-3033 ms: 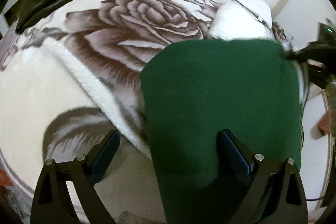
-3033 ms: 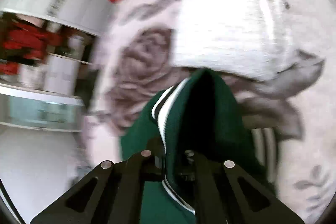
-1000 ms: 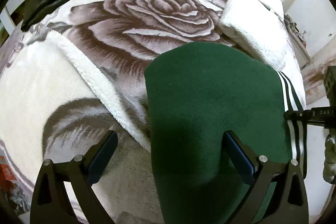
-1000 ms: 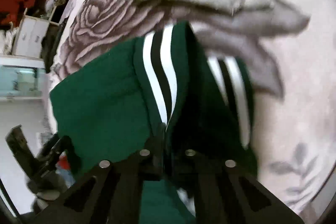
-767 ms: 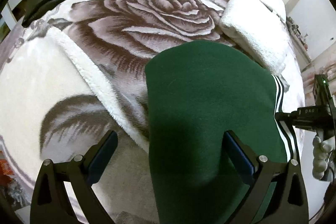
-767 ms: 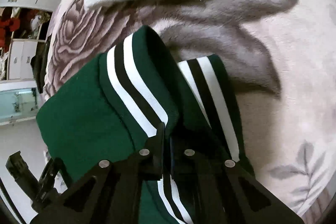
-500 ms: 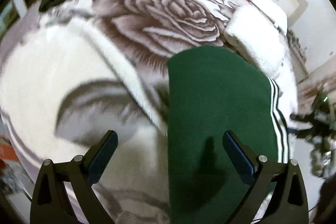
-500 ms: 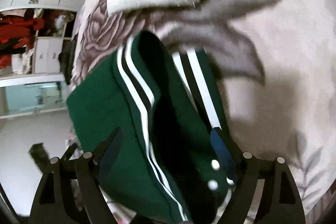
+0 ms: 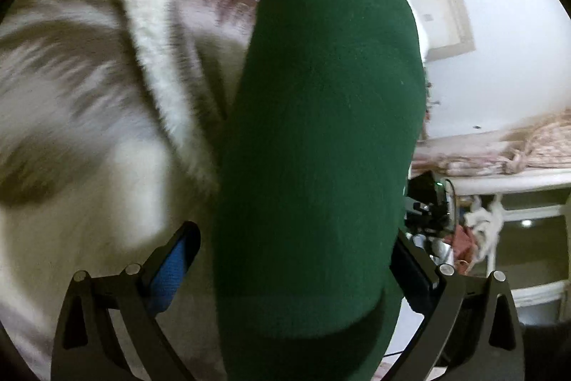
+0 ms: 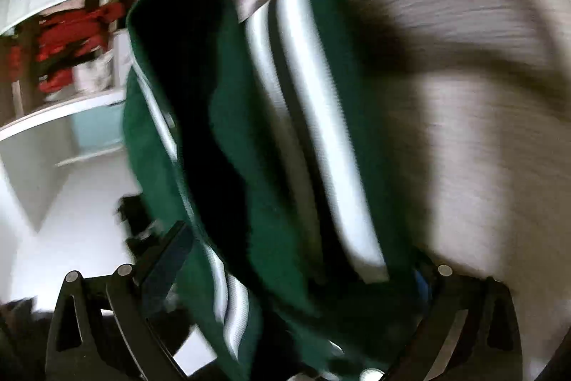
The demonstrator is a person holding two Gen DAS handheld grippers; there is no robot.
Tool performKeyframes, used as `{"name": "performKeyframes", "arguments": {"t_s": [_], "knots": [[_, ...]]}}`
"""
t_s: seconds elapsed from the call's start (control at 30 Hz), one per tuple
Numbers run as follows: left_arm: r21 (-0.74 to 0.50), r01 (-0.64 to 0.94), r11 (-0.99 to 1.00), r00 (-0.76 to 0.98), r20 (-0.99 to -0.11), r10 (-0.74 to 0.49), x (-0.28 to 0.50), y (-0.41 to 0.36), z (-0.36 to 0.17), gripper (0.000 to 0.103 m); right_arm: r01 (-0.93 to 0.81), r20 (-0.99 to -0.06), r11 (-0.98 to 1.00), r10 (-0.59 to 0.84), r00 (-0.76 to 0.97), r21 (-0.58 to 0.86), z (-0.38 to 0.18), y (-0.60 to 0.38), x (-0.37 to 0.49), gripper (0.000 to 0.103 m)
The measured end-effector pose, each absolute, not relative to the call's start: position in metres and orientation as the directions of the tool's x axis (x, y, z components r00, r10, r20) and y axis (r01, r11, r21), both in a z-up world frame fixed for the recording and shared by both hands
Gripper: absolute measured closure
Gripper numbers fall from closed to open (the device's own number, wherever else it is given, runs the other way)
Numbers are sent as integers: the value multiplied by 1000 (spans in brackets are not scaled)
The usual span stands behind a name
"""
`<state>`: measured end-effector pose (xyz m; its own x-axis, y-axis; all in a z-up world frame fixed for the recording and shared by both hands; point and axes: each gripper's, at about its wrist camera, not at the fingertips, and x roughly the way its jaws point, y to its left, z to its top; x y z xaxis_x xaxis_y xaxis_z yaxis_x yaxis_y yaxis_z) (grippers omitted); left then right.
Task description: Fold large clothes
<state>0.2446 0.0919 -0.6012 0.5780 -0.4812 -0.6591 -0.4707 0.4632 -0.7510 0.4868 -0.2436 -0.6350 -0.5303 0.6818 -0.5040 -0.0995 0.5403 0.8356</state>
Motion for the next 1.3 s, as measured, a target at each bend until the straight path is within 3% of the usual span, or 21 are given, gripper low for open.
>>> {"name": "performKeyframes", "arguments": {"t_s": [0.13,0.17,0.27,0.3,0.33,0.37,0.5,0.93,1.13,1.3], "knots": [[-786,-428,446,614,-615,-495,257,101,-606,7,-113,-438,485,635,-637,867,-645,-204,480,0],[-793,-416,446,624,-605,-495,259,103,-605,14,-118,-443,491,623,-645,863,-647,-198,480,0],[-805,-382,453,633,-586,-506,267,106,-601,18,-112,-470,518,638,-609,848,-647,-193,478,0],[-810,-367,457,636,-577,-513,269,106,-599,19,-121,-480,519,644,-595,846,-644,-193,475,4],[-815,-358,456,636,-570,-519,269,106,-597,20,-119,-471,505,659,-586,855,-639,-192,471,31],[-822,-341,457,640,-559,-528,269,106,-593,22,-96,-453,494,682,-574,864,-636,-193,467,40],[-829,-295,476,637,-542,-549,273,109,-579,24,-84,-484,513,727,-487,854,-612,-198,449,54],[-830,-77,553,550,-498,-670,379,93,-491,25,-35,-460,462,868,-189,886,-489,-276,452,57],[-821,31,570,491,-485,-724,485,111,-443,25,-51,-467,465,884,-23,884,-422,-311,522,57],[-810,108,576,442,-480,-758,583,126,-425,25,-46,-462,466,883,79,883,-402,-328,625,57]]}}
